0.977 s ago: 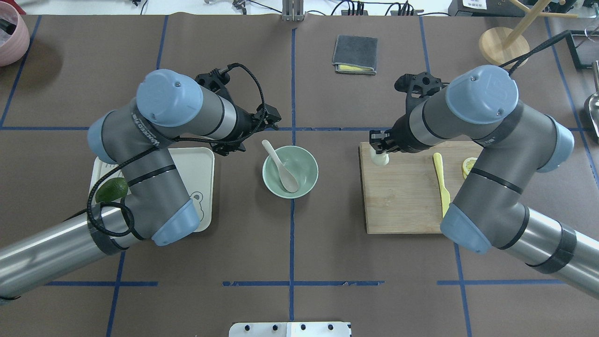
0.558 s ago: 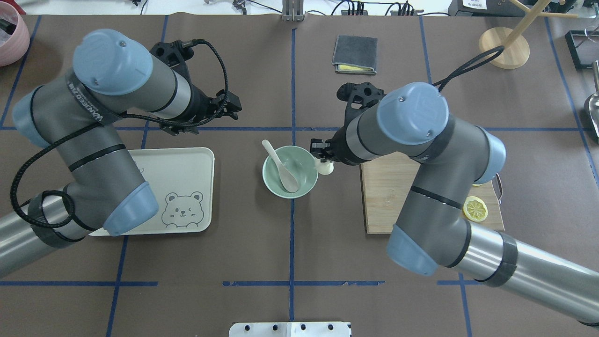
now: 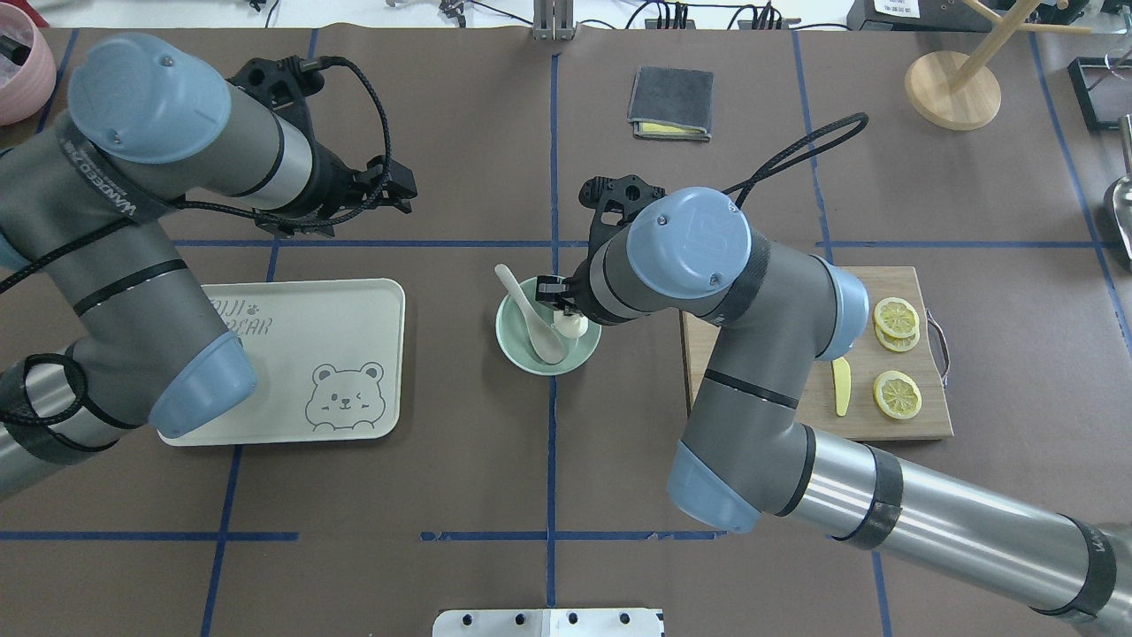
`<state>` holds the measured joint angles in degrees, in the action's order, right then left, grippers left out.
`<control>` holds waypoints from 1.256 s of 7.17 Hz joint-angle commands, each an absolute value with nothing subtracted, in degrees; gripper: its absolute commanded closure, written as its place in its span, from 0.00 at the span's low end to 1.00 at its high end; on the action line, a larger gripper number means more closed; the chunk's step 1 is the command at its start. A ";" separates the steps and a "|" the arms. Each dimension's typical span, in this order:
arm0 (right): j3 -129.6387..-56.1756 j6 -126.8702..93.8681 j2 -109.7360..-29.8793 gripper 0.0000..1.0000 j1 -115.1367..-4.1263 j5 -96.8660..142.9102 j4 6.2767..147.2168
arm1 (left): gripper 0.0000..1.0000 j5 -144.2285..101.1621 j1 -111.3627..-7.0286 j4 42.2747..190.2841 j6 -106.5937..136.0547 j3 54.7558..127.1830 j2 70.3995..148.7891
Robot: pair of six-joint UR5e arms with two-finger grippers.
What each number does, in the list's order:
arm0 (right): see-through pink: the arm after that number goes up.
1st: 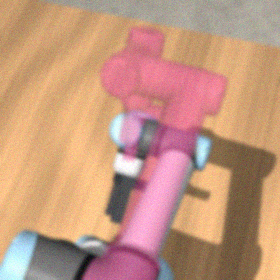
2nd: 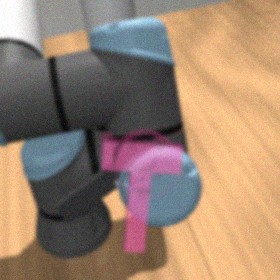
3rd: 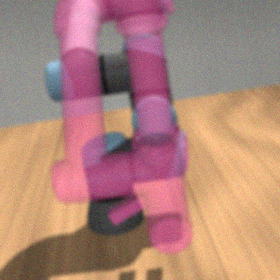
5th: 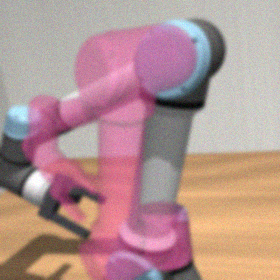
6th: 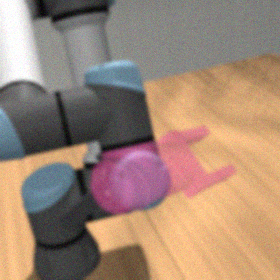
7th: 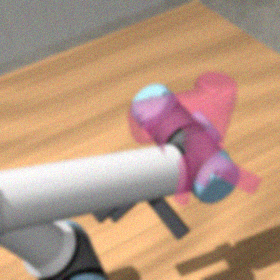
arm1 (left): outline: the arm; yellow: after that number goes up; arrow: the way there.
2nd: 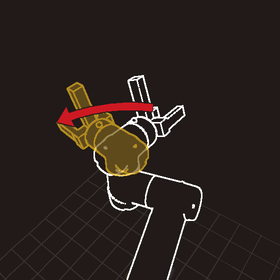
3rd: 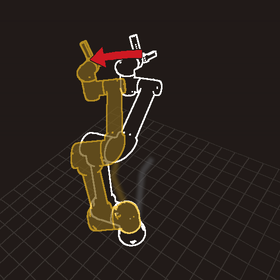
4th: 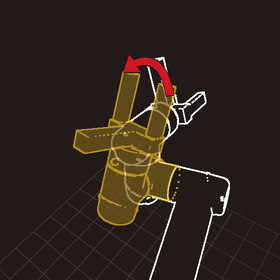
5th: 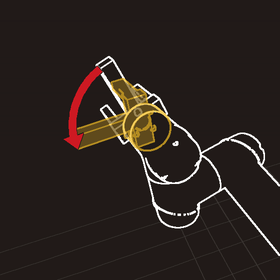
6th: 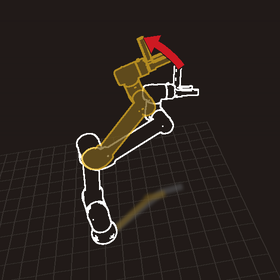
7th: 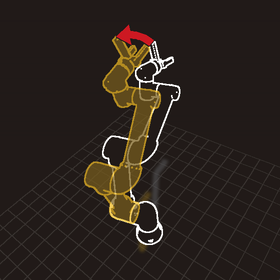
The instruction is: Put spoon and bun in bowl
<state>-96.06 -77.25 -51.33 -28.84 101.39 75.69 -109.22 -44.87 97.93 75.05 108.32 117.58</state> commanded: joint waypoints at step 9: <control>-97.28 -80.33 -49.30 0.00 -28.92 100.98 76.46 | 0.00 -109.51 -50.52 96.00 61.02 109.42 112.06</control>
<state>-95.97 -80.34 -49.01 -28.85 100.48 75.87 -109.35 -48.91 97.41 63.88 109.30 112.14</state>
